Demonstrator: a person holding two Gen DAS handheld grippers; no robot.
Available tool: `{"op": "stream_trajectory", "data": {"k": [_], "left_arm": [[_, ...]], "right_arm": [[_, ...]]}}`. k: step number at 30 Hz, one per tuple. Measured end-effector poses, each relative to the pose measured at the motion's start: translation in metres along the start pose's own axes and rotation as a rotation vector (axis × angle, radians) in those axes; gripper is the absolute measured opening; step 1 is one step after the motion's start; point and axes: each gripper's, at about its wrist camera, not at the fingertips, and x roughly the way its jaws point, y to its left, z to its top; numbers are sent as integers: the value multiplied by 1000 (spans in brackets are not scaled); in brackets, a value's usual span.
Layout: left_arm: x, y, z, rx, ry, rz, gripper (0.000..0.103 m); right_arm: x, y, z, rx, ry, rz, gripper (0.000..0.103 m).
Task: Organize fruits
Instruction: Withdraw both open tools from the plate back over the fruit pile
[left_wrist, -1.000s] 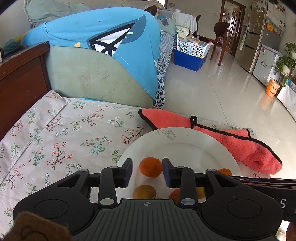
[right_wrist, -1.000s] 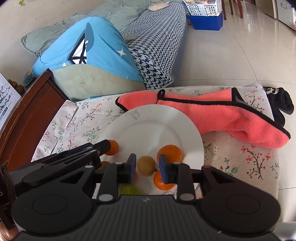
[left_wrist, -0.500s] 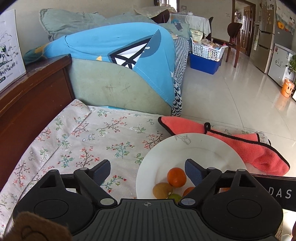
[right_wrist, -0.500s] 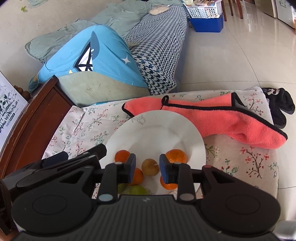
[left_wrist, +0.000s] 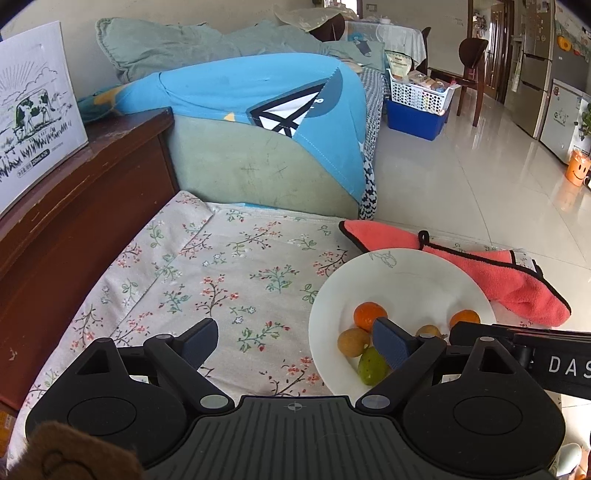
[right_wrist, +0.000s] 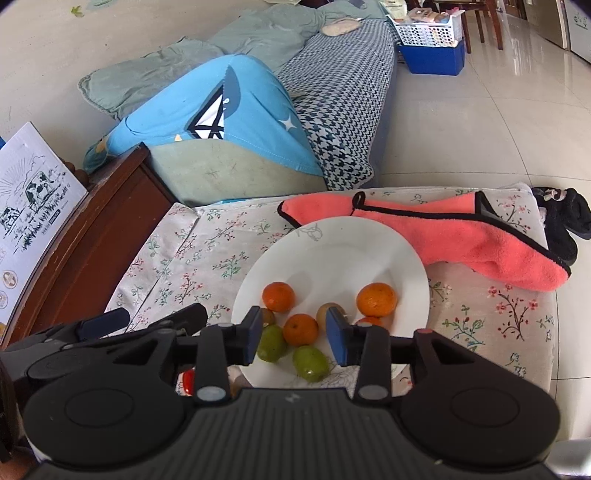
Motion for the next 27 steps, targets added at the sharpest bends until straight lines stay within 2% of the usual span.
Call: {"op": "stream_trajectory", "data": {"k": [11,18,22,27], "left_arm": [[-23,57,-14,-95,12,-19,92],[-13,81,-31,-123,78,-7,92],[-4,89,-37,-165,107,3,92],[3,87,-41,-157,138,11,91]], "right_arm": [[-13,24,-27,-73,54,86,39],[1,41,-46,-186,120,113,39],[12,52,-58,-260,147,107,39],[27,60,-70,-322,169,73,39]]}}
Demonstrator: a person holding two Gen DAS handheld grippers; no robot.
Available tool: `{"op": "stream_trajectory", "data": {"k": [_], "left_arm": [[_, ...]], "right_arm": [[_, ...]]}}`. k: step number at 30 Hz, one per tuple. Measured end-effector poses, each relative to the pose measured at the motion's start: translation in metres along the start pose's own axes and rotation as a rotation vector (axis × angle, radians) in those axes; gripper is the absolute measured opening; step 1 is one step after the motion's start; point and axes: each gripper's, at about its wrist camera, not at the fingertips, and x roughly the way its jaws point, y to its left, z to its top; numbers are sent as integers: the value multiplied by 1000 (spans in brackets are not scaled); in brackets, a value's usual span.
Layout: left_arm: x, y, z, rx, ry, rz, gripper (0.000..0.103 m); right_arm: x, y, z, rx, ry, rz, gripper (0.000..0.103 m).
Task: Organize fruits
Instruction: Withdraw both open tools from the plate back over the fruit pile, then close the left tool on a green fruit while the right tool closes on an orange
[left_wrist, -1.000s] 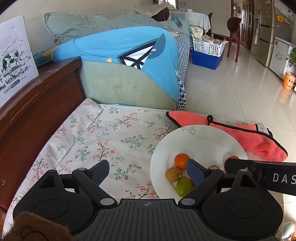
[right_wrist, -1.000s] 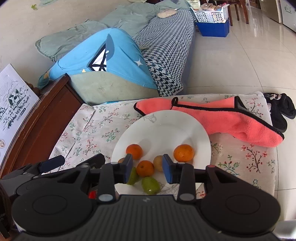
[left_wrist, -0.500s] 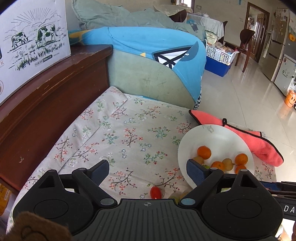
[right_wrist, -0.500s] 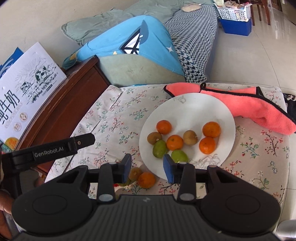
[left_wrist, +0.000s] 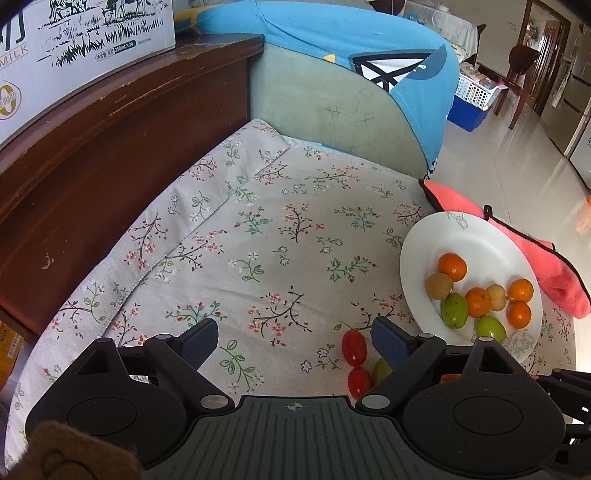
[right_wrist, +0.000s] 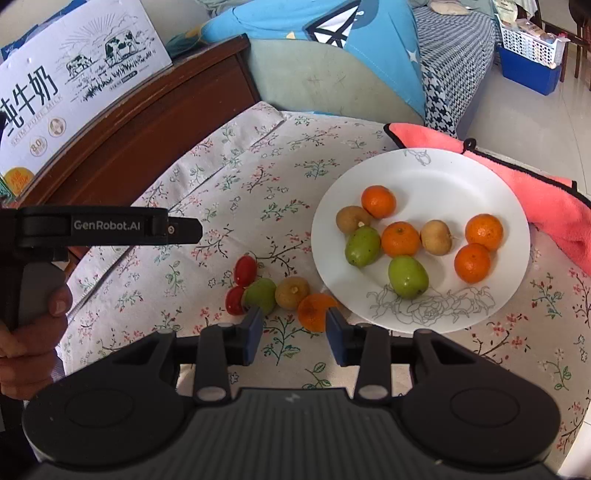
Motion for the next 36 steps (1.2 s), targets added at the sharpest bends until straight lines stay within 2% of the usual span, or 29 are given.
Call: {"op": "stream_trajectory", "data": {"k": [10,19,21,23,31,36], "left_arm": [[1,-9,-17,99,35,-25,91],[6,-7,-31,121,83,-30,91],[8,-5,-34,119,94,-36,91],[9,-4,-37,117,106,-44,91],[7,-16,-49,180,117,-103,91],[9,-25,-56,219,123,-114,90]], "right_arm": [[18,7,-1,-61,5,-50,39],[27,11,-2,-115,-3,-113,39],[29,10,-3,-116,4,-118,38],[33,8,-4,-112,18,-131,31],[26,-2,-2,-39,18,-87,30],[18,-6,2,7,1,-68,30]]}}
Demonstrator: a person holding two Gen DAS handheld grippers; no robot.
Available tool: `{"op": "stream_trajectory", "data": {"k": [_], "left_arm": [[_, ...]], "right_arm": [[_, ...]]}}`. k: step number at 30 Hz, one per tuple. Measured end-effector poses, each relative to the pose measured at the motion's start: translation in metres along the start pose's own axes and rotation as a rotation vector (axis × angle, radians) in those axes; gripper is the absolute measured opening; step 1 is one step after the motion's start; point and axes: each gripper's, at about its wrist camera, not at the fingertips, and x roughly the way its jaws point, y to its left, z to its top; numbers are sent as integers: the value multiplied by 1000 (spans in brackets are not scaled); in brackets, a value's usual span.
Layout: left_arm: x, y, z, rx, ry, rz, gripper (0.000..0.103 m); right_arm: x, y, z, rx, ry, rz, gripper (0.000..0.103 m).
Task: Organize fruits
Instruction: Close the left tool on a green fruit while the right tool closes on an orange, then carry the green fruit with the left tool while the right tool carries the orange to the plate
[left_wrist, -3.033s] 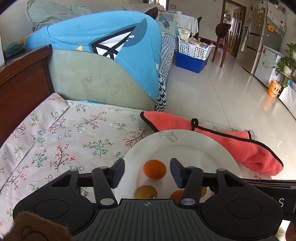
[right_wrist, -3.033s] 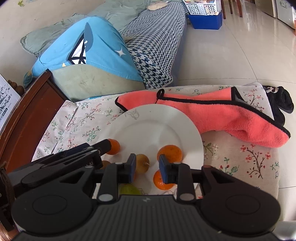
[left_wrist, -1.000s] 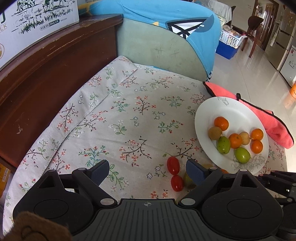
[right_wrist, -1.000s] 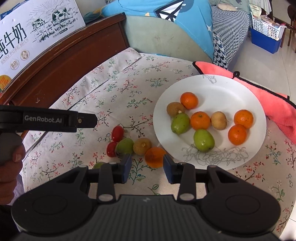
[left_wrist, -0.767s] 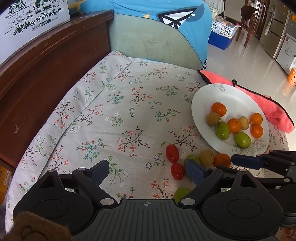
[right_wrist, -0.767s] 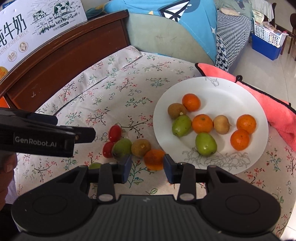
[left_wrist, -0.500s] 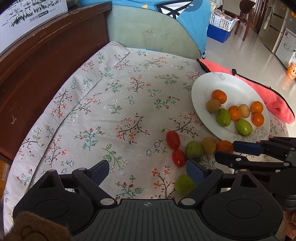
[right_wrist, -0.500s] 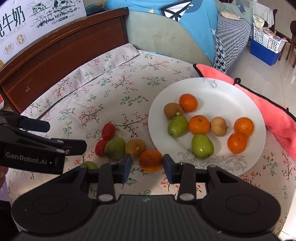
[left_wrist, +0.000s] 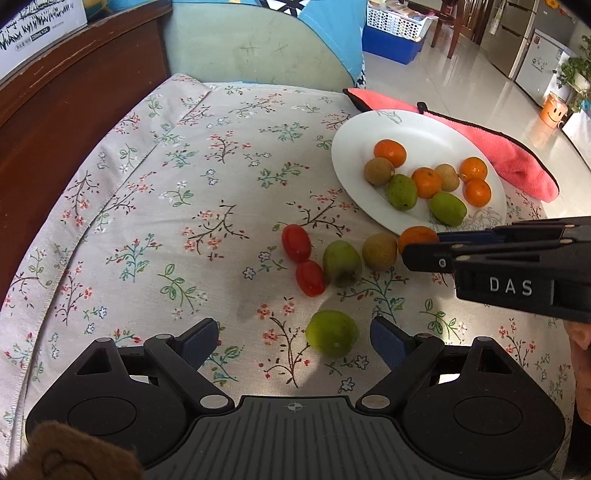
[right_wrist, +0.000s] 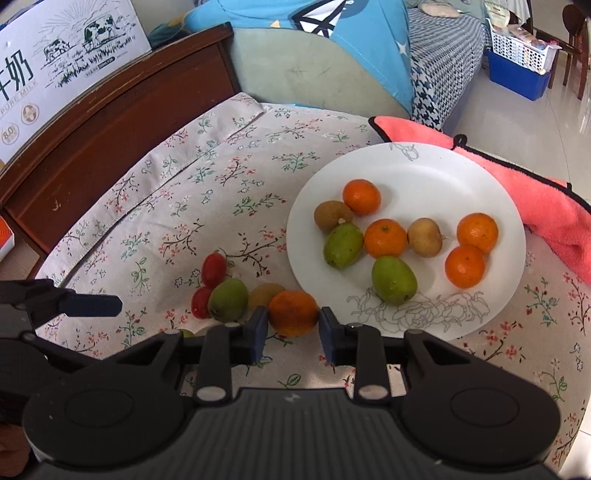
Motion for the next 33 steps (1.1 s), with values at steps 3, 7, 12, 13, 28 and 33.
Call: {"op": "stream_trajectory", "data": {"k": [3,7,12,13,28,33], "left_arm": [[5,-4,-2,11,5,6,90],[9,-7,-4,16,6,3,81],[13,-5,-5,0,4,-26,53],[12,-6,-5,4,-3,-28,45],[-4,-13,16,-49,-86,-74,29],[-11,-17,29,-65,-136,-65,29]], "right_arm": [[-3,-4,2,40,-4,12,30],[-9,-6,6,66,-21,24,30],[-13,-8,9,82,-33,27,30],[-13,-8,9,85,-33,27,30],[-30,-34,21,168,-92,13,30],[-30,-38,22,175,-91,-12,30]]}}
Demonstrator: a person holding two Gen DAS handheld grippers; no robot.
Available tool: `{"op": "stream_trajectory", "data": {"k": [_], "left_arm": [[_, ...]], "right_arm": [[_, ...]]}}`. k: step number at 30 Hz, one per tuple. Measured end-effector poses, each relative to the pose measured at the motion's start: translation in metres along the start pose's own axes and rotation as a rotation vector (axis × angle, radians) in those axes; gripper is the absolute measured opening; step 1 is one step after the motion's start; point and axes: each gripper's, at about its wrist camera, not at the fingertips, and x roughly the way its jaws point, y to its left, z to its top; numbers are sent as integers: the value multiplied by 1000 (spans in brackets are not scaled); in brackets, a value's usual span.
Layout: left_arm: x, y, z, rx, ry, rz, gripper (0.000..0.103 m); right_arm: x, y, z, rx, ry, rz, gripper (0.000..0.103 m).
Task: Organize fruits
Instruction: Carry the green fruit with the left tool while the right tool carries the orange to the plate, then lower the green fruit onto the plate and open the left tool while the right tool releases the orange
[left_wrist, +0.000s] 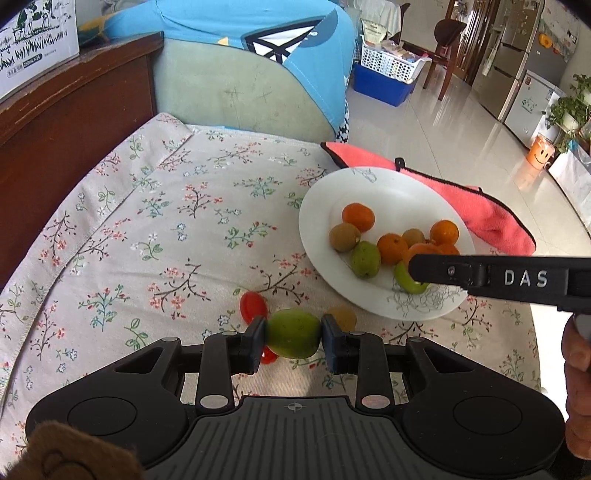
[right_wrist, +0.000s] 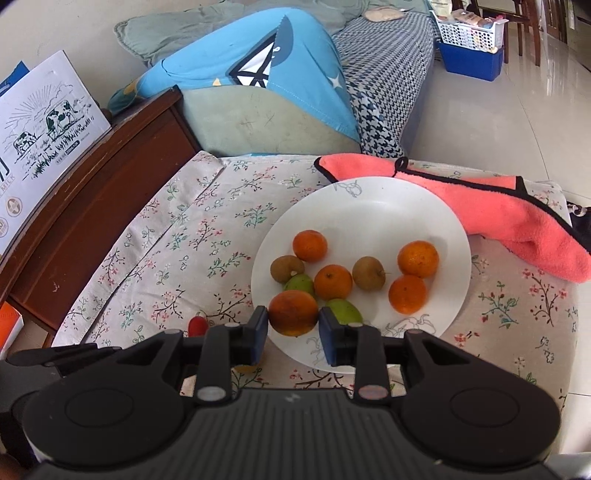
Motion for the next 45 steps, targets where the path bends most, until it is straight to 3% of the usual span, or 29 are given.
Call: {"op": "stream_trajectory", "data": {"k": [11,23,33,45], "left_arm": [[2,-17,24,-4,-74,22,29],[17,-19,48,-76,-103,23,30],[38,-23,62,-108,-106,-10,30],[65,-45,64,-69,-104,-47,30]], "right_arm": [[-3,-3,2,-11,-19,-68,30],[-7,-15,16,-23,-67,-130,30],[-5,-49,35,89,-103,-84,30],[17,-70,43,181,-68,-37,30]]}}
